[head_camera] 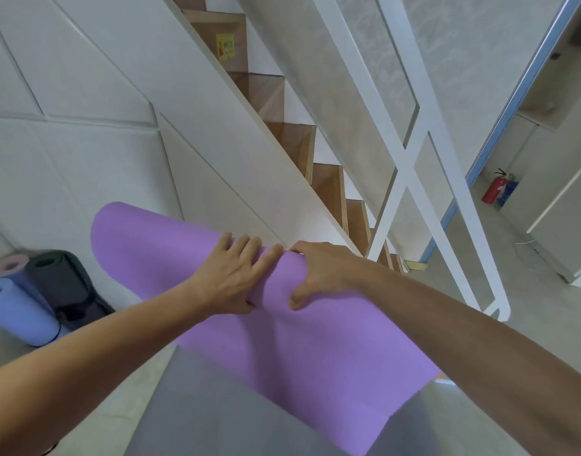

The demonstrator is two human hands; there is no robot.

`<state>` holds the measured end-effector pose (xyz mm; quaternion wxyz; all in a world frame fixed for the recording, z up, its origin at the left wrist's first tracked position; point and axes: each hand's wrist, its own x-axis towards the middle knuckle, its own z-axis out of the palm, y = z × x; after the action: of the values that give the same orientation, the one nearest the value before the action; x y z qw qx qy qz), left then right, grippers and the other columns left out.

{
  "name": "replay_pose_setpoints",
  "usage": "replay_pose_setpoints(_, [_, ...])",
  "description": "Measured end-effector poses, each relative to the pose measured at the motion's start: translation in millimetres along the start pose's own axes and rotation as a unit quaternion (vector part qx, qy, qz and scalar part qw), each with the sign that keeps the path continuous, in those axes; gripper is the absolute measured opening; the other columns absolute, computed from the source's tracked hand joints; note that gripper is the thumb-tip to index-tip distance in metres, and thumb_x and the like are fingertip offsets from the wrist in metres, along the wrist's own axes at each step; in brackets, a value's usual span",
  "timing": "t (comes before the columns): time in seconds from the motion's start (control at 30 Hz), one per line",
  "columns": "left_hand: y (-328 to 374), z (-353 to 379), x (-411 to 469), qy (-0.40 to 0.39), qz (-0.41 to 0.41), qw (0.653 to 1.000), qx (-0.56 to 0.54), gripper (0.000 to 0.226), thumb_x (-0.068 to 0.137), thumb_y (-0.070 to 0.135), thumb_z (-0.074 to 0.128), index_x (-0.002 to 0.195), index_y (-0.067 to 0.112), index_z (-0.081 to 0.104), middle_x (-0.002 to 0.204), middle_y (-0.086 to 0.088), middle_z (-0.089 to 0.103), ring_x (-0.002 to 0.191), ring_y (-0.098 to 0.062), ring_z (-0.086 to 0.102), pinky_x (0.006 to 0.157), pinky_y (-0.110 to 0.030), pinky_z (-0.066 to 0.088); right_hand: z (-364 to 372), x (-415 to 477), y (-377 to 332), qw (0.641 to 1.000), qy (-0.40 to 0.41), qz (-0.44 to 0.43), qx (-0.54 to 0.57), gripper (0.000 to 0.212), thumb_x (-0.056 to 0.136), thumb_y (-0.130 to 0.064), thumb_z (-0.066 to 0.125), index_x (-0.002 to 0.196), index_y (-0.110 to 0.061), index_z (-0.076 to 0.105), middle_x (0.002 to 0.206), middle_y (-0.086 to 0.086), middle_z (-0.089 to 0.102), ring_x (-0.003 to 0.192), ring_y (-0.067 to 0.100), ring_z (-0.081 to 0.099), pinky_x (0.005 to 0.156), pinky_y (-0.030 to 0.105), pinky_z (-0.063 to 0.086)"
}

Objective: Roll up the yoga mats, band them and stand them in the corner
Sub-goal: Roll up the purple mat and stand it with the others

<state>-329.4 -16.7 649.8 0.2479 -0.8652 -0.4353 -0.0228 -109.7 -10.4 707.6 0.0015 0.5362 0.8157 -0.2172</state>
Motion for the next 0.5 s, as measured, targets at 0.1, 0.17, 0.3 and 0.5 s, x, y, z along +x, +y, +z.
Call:
replay_pose_setpoints(0.1, [-8, 2, 6, -0.032, 0.003, 0.999, -0.041, 0.102, 0.044, 0.055, 0.069, 0.134, 0.017, 0.038, 0.095, -0.010, 0.059, 0.079, -0.033, 0.059, 0.066, -0.043, 0.047, 8, -2, -3, 0.993, 0.000, -0.024, -0.116, 0.111, 0.062, -0.062, 0.082, 0.152, -0.032, 0.024, 0.133, -0.002, 0.054, 0.112, 0.023, 0.055, 0.089, 0.037, 0.045])
replay_pose_setpoints(0.17, [-14, -3, 14, -0.078, -0.015, 0.993, -0.082, 0.103, 0.044, 0.063, 0.070, 0.133, 0.023, 0.036, 0.097, -0.006, 0.061, 0.084, -0.032, 0.062, 0.068, -0.040, 0.050, 22, -4, -6, 0.966, 0.036, -0.030, -0.254, 0.136, 0.057, -0.069, 0.082, 0.158, -0.024, 0.002, 0.149, 0.008, 0.037, 0.128, 0.033, 0.045, 0.103, 0.050, 0.039])
replay_pose_setpoints(0.3, [-27, -23, 31, -0.184, -0.064, 0.956, -0.218, 0.109, 0.050, 0.076, 0.080, 0.140, 0.031, 0.036, 0.125, 0.006, 0.061, 0.112, -0.023, 0.061, 0.089, -0.035, 0.049, 34, -8, -3, 0.925, 0.131, -0.035, -0.356, 0.124, 0.071, -0.057, 0.078, 0.158, -0.015, -0.001, 0.151, 0.021, 0.029, 0.132, 0.043, 0.037, 0.110, 0.059, 0.029])
replay_pose_setpoints(0.5, [-21, -25, 27, -0.196, -0.030, 0.969, -0.148, 0.129, 0.056, 0.069, 0.079, 0.156, 0.028, 0.008, 0.146, 0.000, 0.040, 0.129, -0.025, 0.047, 0.106, -0.041, 0.038, 16, 3, 5, 0.970, 0.101, -0.033, -0.219, 0.094, 0.064, -0.058, 0.077, 0.142, -0.027, 0.034, 0.120, 0.004, 0.054, 0.107, 0.027, 0.053, 0.074, 0.035, 0.038])
